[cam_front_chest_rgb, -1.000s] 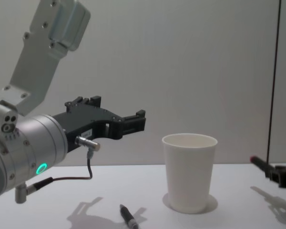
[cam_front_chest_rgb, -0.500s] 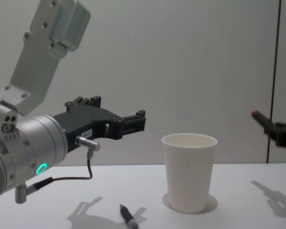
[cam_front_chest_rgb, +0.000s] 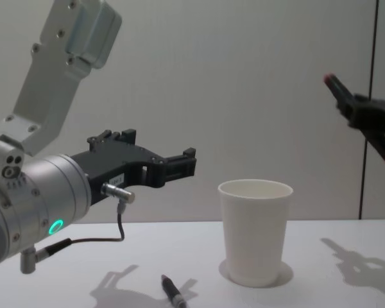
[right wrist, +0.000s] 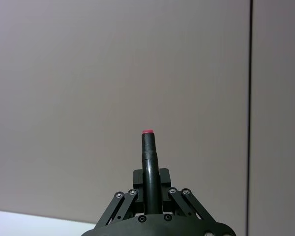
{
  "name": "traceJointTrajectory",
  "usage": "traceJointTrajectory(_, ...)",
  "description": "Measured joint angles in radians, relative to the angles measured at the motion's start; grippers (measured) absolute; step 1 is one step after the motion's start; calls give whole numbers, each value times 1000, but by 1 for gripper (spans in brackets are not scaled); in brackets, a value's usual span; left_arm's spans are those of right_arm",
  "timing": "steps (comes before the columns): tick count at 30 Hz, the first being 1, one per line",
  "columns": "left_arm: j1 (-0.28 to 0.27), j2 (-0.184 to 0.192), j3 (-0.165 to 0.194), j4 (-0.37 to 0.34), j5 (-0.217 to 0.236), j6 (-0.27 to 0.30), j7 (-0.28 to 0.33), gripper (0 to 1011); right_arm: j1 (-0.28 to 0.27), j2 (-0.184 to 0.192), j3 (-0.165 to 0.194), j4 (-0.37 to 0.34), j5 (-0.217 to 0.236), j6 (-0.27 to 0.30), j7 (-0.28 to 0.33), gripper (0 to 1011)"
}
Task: Place the pen into the pen holder.
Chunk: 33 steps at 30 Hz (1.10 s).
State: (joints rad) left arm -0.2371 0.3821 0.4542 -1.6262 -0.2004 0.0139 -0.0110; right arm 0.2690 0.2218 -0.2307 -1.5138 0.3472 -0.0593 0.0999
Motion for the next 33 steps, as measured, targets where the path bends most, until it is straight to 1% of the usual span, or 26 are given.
traceJointTrajectory(1, 0, 0, 0, 0, 0, 0, 0, 1001, 0, 0, 0, 0, 0, 0, 0, 179)
traceJointTrajectory(5, 0, 0, 0, 0, 0, 0, 0, 1001, 18, -20, -11, 5, 10, -25, 22, 179)
traceJointTrajectory(11, 0, 0, 0, 0, 0, 0, 0, 1001, 45, -63, -43, 20, 14, -41, 68, 179)
traceJointTrajectory(17, 0, 0, 0, 0, 0, 0, 0, 1001, 59, -92, -69, 36, -6, -42, 92, 179)
traceJointTrajectory(19, 0, 0, 0, 0, 0, 0, 0, 1001, 60, -94, -72, 39, -12, -42, 93, 179)
traceJointTrajectory(21, 0, 0, 0, 0, 0, 0, 0, 1001, 65, -105, -83, 48, -40, -48, 93, 179)
traceJointTrajectory(23, 0, 0, 0, 0, 0, 0, 0, 1001, 68, -111, -89, 53, -55, -52, 91, 179)
traceJointTrajectory(26, 0, 0, 0, 0, 0, 0, 0, 1001, 74, -121, -100, 66, -100, -68, 80, 179)
traceJointTrajectory(27, 0, 0, 0, 0, 0, 0, 0, 1001, 74, -121, -100, 66, -100, -68, 80, 179)
traceJointTrajectory(28, 0, 0, 0, 0, 0, 0, 0, 1001, 76, -125, -104, 71, -119, -77, 75, 179)
traceJointTrajectory(30, 0, 0, 0, 0, 0, 0, 0, 1001, 78, -129, -108, 76, -136, -85, 70, 179)
traceJointTrajectory(31, 0, 0, 0, 0, 0, 0, 0, 1001, 81, -134, -113, 83, -155, -95, 64, 179)
traceJointTrajectory(33, 0, 0, 0, 0, 0, 0, 0, 1001, 84, -139, -118, 92, -170, -104, 58, 179)
